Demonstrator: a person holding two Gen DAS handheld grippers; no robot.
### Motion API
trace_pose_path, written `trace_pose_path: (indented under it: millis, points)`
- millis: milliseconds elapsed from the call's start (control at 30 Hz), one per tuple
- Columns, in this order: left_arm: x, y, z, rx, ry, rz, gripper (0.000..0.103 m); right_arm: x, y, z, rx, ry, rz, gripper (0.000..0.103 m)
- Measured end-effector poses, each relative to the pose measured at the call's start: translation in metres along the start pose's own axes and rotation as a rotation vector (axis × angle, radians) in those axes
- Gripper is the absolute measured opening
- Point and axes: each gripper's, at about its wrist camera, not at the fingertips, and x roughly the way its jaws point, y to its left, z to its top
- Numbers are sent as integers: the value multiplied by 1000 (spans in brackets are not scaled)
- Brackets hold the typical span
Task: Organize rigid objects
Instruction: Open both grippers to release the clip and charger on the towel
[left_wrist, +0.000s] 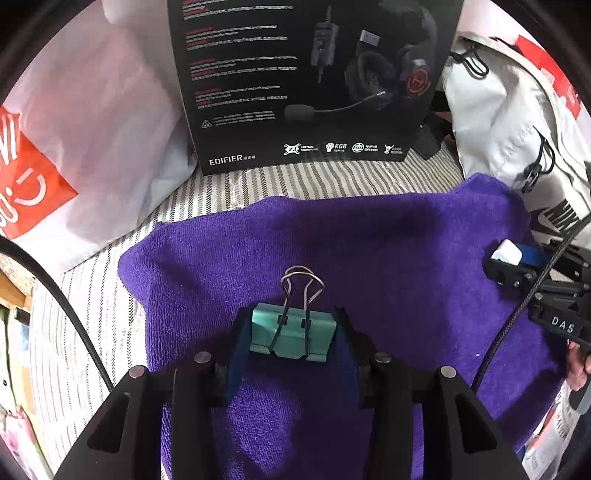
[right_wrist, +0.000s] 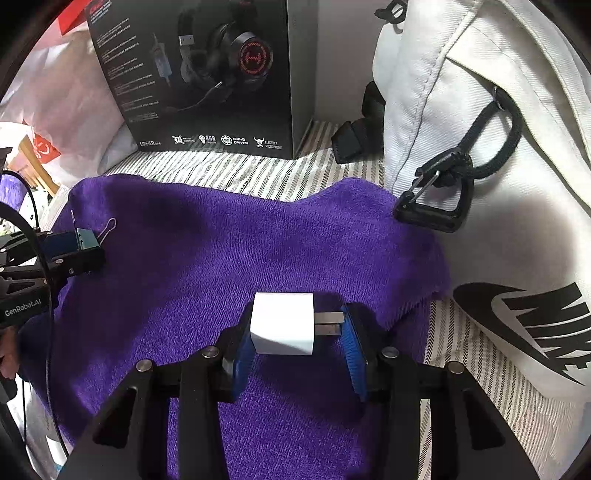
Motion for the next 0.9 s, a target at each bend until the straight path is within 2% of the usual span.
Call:
trace_pose_path:
  millis: [100, 233, 367, 467, 767, 900]
  points:
    - [1, -4, -1, 10, 2, 5, 43, 3, 3, 3, -9, 11, 9, 49]
    - [-3, -7, -11, 16, 7, -11, 55, 4, 5, 4, -27, 29, 5, 56]
    - [-7, -11, -20, 30, 14, 1, 57, -6, 1, -1, -15, 23, -2, 57]
    - [-14, -10, -27, 6, 21, -14, 57, -20, 0, -8, 0, 6, -1, 57]
    - [-93, -16, -60, 24, -76, -23, 57, -89, 3, -47, 37, -79, -10, 57]
    - [-119, -24, -81, 27, -96, -43, 57, -124, 10, -70, 54, -120, 1, 60]
